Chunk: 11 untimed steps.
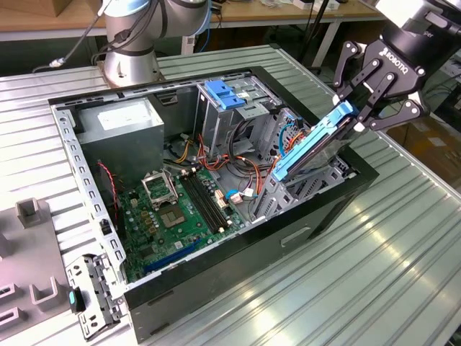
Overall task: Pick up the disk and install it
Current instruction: 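Insert the disk into the insertion slot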
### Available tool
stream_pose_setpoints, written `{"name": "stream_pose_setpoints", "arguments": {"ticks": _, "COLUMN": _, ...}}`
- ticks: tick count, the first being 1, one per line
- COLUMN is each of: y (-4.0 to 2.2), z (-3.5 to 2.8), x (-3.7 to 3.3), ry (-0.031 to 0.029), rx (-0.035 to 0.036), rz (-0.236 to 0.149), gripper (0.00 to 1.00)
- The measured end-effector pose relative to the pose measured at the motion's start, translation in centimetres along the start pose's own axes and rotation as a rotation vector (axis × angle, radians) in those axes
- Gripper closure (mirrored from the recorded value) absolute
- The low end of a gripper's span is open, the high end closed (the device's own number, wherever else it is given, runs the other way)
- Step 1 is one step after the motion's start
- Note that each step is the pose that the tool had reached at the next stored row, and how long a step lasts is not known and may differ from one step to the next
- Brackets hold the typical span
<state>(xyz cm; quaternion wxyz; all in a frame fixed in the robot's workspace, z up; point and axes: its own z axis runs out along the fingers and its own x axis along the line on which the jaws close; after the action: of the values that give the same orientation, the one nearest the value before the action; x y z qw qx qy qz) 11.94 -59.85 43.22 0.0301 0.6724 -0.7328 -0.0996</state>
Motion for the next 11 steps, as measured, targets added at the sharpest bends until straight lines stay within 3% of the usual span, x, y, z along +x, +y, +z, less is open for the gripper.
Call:
{"name": "stream_pose_setpoints", "arguments": {"ticks": 3, "y": 0.03, "z": 0.06, "x": -0.49, "ry": -0.0003, "rx": 0.0, "rz": 0.0, "gripper": 0.63}}
{"name": "stream_pose_setpoints", "arguments": {"ticks": 11, "y": 0.04, "z": 0.07, "x": -0.52, "ry": -0.0004, "rx": 0.0, "rz": 0.0, "gripper": 0.63}}
